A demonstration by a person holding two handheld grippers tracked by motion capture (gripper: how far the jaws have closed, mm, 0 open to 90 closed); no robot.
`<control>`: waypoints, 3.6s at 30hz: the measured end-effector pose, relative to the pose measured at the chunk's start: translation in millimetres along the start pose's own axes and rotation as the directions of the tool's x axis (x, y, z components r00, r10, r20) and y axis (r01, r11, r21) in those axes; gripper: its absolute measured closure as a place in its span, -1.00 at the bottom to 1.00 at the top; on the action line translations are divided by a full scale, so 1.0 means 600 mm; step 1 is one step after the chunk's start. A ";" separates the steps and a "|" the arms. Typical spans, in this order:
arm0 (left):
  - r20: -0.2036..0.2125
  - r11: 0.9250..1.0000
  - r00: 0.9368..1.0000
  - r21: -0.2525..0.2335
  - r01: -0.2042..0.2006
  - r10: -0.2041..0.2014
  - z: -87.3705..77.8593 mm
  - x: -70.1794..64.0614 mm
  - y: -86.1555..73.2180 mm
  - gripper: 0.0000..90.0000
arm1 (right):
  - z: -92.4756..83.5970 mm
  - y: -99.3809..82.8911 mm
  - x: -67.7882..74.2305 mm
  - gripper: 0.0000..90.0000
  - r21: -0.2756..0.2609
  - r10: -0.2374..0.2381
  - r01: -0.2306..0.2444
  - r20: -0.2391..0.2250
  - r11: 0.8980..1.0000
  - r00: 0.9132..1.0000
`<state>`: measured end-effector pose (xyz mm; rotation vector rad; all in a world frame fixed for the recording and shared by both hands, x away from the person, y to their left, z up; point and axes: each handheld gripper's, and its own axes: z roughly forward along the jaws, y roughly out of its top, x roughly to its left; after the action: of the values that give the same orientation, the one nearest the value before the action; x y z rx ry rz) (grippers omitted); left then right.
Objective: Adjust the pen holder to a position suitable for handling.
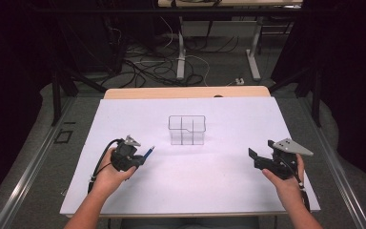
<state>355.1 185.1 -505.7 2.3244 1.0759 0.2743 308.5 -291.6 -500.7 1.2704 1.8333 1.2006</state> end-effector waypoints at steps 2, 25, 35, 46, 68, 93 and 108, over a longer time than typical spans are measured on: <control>0.010 0.999 1.000 -0.033 0.019 -0.019 -0.003 0.001 0.000 0.77 | 0.000 0.000 0.000 -0.57 0.000 -0.001 0.001 0.000 1.000 1.000; -0.139 0.905 0.980 -0.383 -0.185 0.141 -0.048 -0.037 0.001 0.77 | -0.001 0.001 0.001 -0.57 -0.006 0.001 -0.001 -0.013 1.000 1.000; -0.339 0.812 0.880 -0.371 -0.451 0.333 -0.056 -0.084 0.008 0.77 | -0.002 0.000 0.002 -0.57 -0.004 0.000 0.000 -0.010 1.000 1.000; -0.524 0.644 0.633 -0.193 -0.740 0.570 -0.056 -0.119 0.021 0.77 | -0.001 0.000 0.007 -0.57 -0.013 -0.001 0.001 -0.013 1.000 1.000; -0.483 0.231 0.105 0.208 -0.950 0.869 -0.093 -0.141 0.079 0.77 | 0.002 0.005 0.021 -0.49 -0.004 -0.033 0.033 -0.046 0.999 0.998; -0.430 -0.080 -0.252 0.378 -0.922 0.867 -0.060 -0.158 0.111 0.77 | 0.042 0.060 0.065 -0.25 0.160 -0.120 0.169 -0.276 0.973 0.954; -0.423 -0.115 -0.277 0.369 -0.922 0.863 -0.055 -0.165 0.109 0.77 | 0.070 0.167 0.123 -0.23 0.216 -0.285 0.406 -0.434 0.888 0.855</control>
<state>318.6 89.4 -436.9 2.4024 -1.0227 1.6761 356.1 -195.2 -425.4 0.8162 2.4951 1.0481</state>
